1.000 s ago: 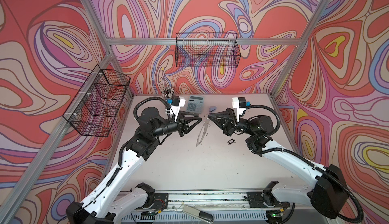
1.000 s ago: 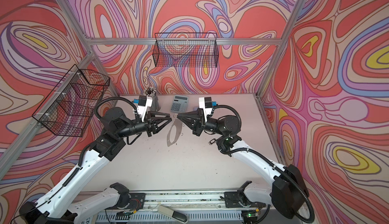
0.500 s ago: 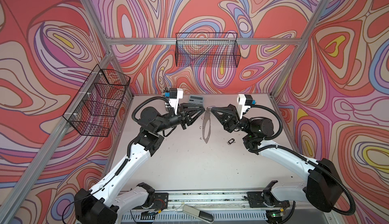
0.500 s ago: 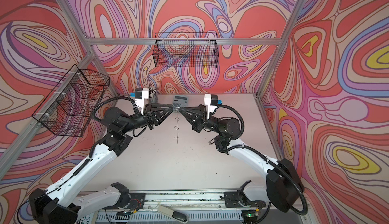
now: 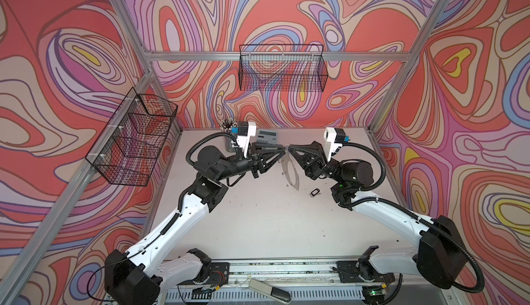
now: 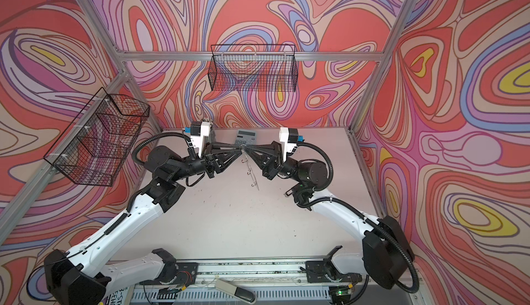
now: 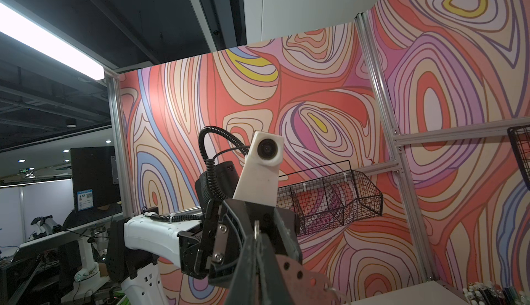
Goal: Attach keys to a key ring
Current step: Pass the keyring.
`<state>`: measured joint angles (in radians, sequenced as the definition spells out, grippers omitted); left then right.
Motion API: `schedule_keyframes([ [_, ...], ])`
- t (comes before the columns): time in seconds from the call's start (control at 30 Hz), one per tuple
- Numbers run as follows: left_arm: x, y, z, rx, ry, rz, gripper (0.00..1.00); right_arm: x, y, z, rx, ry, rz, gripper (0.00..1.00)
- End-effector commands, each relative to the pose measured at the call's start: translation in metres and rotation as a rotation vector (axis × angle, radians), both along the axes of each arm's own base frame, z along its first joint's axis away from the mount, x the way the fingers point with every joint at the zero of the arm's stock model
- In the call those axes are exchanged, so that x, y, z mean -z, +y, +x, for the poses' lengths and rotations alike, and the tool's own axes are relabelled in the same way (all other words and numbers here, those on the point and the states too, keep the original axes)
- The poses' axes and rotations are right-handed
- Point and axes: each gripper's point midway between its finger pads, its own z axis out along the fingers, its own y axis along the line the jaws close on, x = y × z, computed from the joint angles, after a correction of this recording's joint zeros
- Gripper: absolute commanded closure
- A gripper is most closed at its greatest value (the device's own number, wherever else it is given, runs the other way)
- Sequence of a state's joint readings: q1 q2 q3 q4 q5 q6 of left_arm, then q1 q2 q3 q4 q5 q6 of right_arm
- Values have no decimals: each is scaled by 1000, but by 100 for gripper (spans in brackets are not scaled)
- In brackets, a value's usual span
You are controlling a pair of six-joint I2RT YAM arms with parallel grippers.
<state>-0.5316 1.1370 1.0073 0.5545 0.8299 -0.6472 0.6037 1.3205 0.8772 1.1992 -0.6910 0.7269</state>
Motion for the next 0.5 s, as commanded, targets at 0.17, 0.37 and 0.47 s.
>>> schedule_keyframes([
  [0.17, -23, -4, -8, 27, -79, -33, 77, -7, -4, -7, -2, -18, 27, 100],
  [0.37, -24, -4, -9, 22, -84, -32, 98, -5, -3, -7, -5, -13, 19, 100],
  [0.47, -25, -4, -10, 14, -90, -17, 100, 2, -2, -4, 2, 2, 1, 100],
])
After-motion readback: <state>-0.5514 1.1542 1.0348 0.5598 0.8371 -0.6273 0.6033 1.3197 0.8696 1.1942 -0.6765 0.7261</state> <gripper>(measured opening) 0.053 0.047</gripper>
